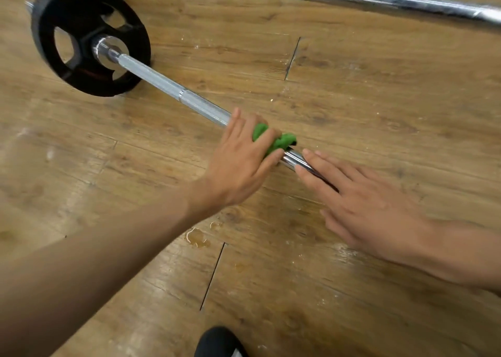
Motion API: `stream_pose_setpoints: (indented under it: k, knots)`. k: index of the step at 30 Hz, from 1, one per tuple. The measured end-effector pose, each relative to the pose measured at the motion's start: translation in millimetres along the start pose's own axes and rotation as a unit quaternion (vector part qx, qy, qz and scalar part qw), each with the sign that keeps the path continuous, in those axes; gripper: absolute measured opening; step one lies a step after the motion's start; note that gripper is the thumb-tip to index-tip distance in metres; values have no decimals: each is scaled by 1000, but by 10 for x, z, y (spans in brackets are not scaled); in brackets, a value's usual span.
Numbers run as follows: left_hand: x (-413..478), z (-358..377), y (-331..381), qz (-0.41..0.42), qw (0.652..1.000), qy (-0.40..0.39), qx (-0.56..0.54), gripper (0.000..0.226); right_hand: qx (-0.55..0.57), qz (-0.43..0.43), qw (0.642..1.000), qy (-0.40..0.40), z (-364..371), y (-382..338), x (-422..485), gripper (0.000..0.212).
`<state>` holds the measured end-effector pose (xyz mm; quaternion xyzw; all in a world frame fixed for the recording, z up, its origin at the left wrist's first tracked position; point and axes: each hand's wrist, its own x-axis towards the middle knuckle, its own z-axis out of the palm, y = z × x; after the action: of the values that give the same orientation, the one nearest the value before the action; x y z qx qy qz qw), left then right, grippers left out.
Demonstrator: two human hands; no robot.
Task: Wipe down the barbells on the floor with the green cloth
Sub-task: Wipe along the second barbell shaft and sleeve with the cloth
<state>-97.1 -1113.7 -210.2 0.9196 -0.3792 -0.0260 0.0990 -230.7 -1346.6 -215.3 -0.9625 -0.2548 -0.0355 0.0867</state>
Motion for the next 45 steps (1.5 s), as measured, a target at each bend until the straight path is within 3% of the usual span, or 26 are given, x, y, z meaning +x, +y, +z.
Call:
stream_pose_setpoints:
  k: [4,7,13,15,21,27,30,35,41,45]
  knots:
    - [56,-111,-246,65,993,-37,86,55,-20,-36,999,3,-24,54,217,78]
    - [91,-80,-312,74,993,-38,85,54,-9,-30,999,3,40,60,336,82]
    - [248,-263,-530,-72,994,-41,68,59,13,-19,1000,3,66,96,340,84]
    - [273,-252,-430,-82,995,-26,56,53,10,-18,1000,7,65,100,342,85]
    - [90,34,203,-27,999,2,-24,44,-10,-18,1000,-3,69,99,361,85]
    - [141,-100,-148,65,994,-39,85,50,-8,-27,1000,-14,38,103,84,103]
    - [200,-171,-315,39,993,-42,104,51,3,-21,1000,-6,76,104,67,112]
    - [277,-287,-379,-47,995,-45,71,52,12,-16,1000,-2,57,86,98,103]
    - [-4,41,375,59,998,-11,15,41,7,-22,1000,15,-20,75,73,83]
    - [33,-16,200,77,993,-46,78,52,10,-23,1000,4,-10,79,0,95]
